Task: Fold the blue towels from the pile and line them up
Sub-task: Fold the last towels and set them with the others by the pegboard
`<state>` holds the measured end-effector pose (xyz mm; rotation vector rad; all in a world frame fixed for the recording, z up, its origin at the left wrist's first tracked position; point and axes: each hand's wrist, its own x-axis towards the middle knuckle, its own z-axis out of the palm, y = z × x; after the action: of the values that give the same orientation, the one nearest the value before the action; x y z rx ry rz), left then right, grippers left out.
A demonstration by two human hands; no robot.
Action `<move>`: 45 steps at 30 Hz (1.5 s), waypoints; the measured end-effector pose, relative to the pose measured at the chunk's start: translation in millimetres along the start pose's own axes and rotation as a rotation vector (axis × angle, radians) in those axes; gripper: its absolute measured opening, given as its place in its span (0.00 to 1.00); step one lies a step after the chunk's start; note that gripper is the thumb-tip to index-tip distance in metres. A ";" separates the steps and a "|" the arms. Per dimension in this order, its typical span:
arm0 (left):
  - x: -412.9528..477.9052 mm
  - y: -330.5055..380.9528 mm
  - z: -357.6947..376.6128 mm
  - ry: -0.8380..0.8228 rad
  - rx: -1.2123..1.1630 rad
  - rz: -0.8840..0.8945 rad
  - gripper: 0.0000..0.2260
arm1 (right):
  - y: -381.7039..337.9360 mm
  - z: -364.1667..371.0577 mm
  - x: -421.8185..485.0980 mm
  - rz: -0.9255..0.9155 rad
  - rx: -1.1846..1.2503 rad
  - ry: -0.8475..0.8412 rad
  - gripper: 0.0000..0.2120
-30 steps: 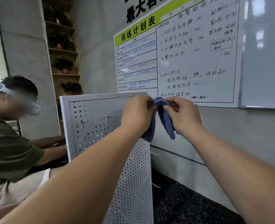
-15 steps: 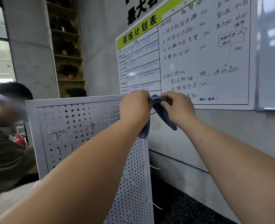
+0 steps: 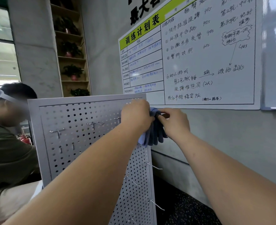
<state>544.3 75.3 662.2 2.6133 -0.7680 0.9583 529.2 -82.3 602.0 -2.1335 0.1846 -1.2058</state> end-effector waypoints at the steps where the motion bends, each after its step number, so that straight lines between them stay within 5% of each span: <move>1: -0.1 -1.3 -1.1 -0.044 -0.013 0.006 0.08 | 0.2 0.4 -1.2 0.003 0.010 -0.002 0.09; 11: -9.1 -6.4 -23.8 -0.272 -0.156 0.003 0.13 | -7.3 -16.2 -11.3 0.069 -0.007 -0.138 0.14; 18: -41.2 -15.7 -41.8 -0.220 -0.289 -0.032 0.20 | -18.5 -42.2 -32.7 0.119 -0.117 -0.173 0.23; 30: -191.9 -13.5 -45.9 0.100 -0.516 0.090 0.19 | -17.3 -64.1 -176.0 0.139 -0.137 -0.318 0.20; 45: -466.6 -49.5 123.5 -0.620 -0.627 -0.231 0.17 | 71.9 -32.4 -448.2 0.439 -0.159 -0.733 0.24</move>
<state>336.1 248.9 259.8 2.3276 -0.7129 -0.1747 265.0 37.9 251.6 -2.3584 0.3972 -0.1339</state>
